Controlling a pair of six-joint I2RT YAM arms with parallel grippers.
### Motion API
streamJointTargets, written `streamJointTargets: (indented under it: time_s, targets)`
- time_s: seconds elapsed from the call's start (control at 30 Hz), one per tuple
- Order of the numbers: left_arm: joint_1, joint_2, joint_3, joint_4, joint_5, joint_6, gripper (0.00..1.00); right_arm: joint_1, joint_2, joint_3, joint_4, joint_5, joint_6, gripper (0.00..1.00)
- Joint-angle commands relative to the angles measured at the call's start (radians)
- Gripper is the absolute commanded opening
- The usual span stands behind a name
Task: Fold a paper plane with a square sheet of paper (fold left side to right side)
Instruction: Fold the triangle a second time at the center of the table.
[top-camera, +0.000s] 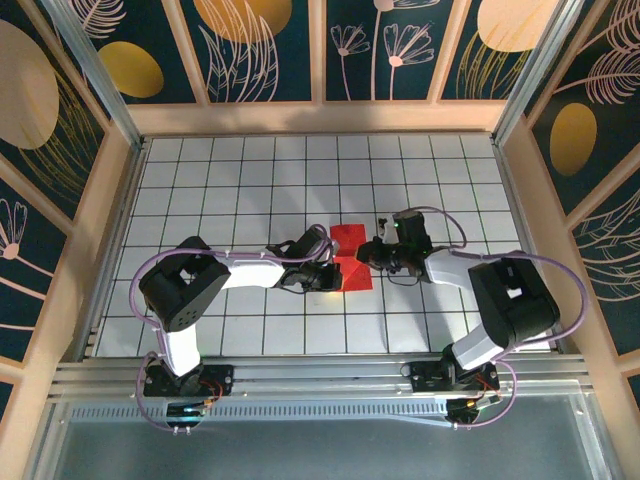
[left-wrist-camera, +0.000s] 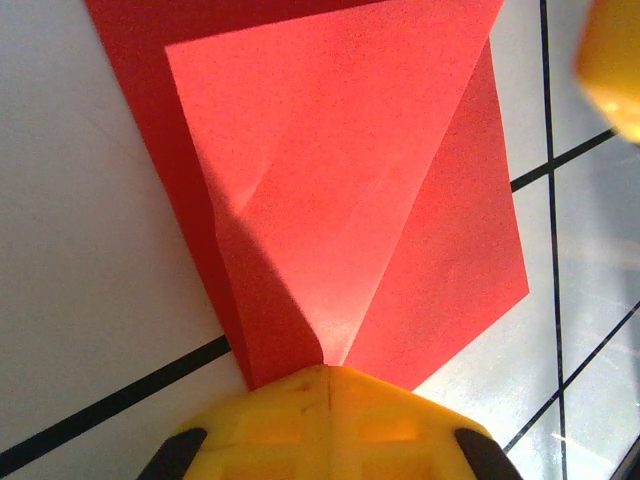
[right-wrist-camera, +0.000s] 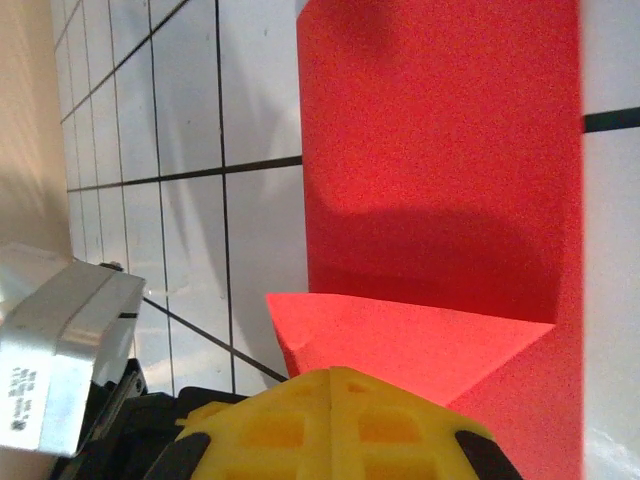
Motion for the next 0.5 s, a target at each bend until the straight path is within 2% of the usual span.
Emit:
streamJointTargets:
  time_s: [0.0, 0.23, 0.47]
  targets:
    - [-0.005, 0.011, -0.009, -0.081, -0.003, -0.003, 0.0, 0.003, 0.067, 0.015, 0.052, 0.001, 0.034, 0.0]
    - [-0.004, -0.003, 0.023, -0.045, 0.039, -0.025, 0.0, -0.004, 0.147, 0.013, 0.002, 0.032, 0.009, 0.0]
    - [-0.004, 0.007, 0.099, -0.023, 0.069, -0.04, 0.0, -0.004, 0.144, -0.012, -0.022, 0.046, 0.017, 0.0]
